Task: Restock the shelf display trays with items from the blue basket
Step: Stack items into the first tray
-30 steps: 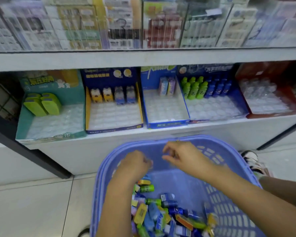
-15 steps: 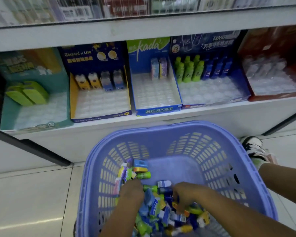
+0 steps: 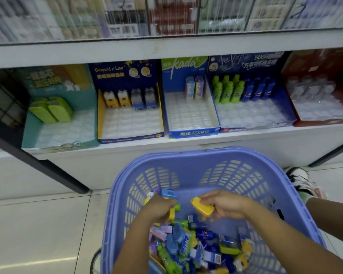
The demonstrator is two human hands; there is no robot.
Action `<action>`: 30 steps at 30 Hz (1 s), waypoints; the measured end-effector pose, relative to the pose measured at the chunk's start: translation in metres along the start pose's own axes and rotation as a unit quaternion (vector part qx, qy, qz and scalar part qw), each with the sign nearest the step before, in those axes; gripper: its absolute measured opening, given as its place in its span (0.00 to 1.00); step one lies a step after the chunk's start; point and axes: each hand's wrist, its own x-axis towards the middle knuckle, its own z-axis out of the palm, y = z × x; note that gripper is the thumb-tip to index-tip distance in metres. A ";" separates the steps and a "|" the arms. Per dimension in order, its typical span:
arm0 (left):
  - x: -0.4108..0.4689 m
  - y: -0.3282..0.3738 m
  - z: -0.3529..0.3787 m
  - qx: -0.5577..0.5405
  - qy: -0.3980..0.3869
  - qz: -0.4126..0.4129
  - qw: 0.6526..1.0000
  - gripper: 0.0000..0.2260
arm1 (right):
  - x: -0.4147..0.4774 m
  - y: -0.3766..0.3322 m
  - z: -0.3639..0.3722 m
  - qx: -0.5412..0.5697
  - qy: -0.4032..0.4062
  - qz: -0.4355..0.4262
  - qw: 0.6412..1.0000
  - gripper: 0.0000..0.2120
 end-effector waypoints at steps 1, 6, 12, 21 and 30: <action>-0.007 0.008 -0.007 -0.101 -0.022 -0.006 0.995 0.08 | -0.005 -0.012 0.000 0.004 -0.010 -0.026 1.000 0.08; -0.048 0.049 -0.049 -0.281 -0.132 0.074 0.948 0.14 | -0.036 -0.074 0.023 -0.074 -0.005 -0.169 0.983 0.08; -0.095 0.077 -0.090 -0.309 -0.019 0.246 0.918 0.10 | -0.068 -0.133 0.056 -0.108 0.104 -0.346 0.926 0.10; -0.104 0.067 -0.127 -0.448 0.172 0.276 0.832 0.21 | -0.046 -0.235 0.112 -0.219 0.275 -0.496 0.794 0.13; -0.105 0.055 -0.159 -0.582 0.202 0.296 0.730 0.14 | 0.025 -0.295 0.192 -0.326 0.229 -0.545 0.738 0.15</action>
